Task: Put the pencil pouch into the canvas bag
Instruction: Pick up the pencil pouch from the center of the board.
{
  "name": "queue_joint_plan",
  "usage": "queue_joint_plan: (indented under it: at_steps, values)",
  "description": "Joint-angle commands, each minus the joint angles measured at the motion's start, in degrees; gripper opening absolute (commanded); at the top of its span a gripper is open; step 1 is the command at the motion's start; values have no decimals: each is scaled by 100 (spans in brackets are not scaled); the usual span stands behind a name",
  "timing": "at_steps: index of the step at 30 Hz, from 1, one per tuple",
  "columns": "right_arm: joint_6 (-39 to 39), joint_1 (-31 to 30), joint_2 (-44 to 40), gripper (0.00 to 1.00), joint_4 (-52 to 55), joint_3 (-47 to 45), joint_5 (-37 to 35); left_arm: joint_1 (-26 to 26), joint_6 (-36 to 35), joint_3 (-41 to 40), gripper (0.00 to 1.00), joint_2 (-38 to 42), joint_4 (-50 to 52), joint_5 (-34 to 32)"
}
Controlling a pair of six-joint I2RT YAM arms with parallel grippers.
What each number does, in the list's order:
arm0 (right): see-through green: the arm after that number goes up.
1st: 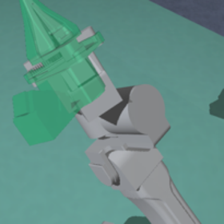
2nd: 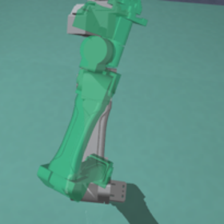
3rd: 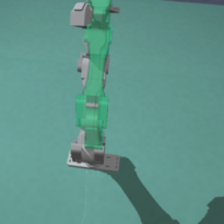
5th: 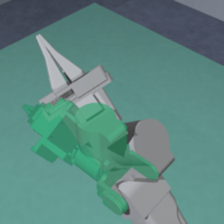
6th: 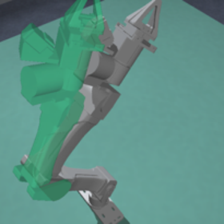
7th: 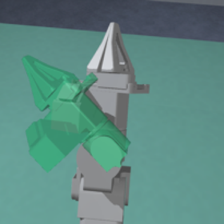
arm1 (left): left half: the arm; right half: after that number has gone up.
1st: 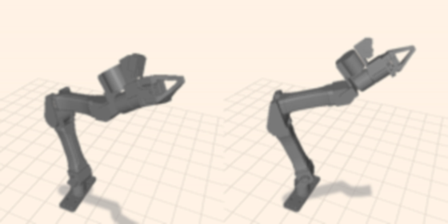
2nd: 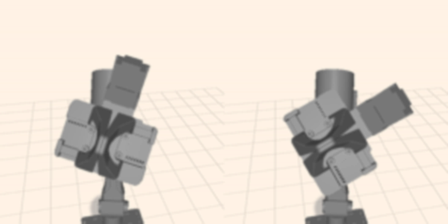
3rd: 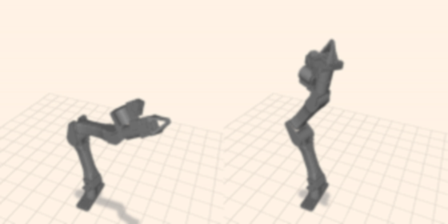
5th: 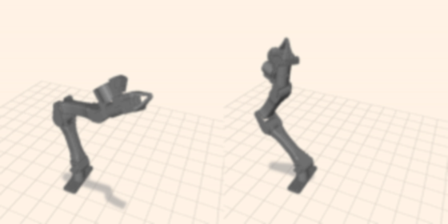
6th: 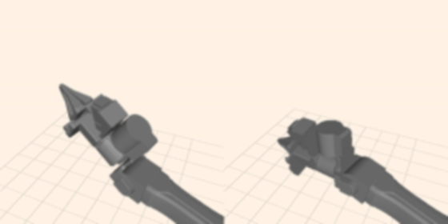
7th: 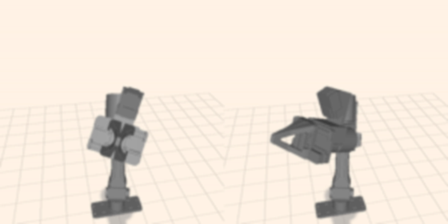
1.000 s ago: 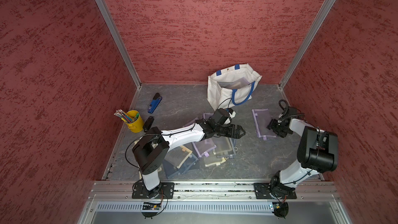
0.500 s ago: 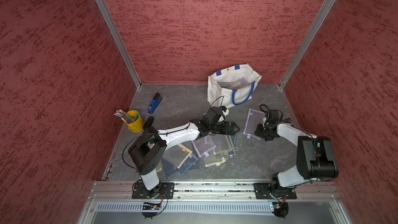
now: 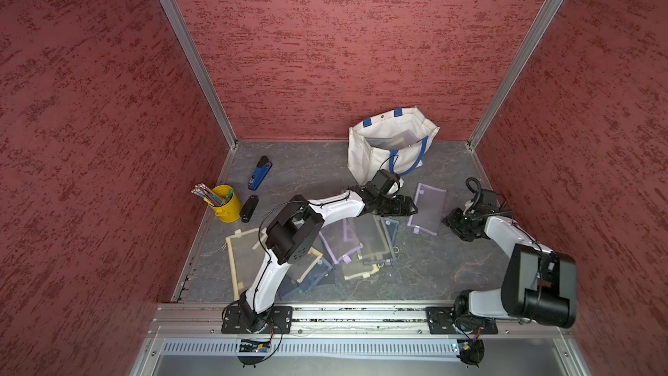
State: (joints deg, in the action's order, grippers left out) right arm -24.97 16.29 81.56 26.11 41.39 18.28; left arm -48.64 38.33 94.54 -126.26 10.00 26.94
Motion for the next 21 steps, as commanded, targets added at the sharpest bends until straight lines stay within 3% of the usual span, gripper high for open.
queue_joint_plan:
  at_steps: [1,10,14,21]
  values:
    - [-80,154,434,52,-624,221,499,-49,290,574,79,-455,75,167]
    - [-102,203,1349,52,-1229,519,956,-85,164,1821,71,-1456,922,-166]
    - [-303,189,1500,52,-1573,318,1151,-75,218,2045,69,-1749,950,21]
    - [-625,12,1505,51,-2258,-238,1472,-75,278,2267,55,-2040,940,308]
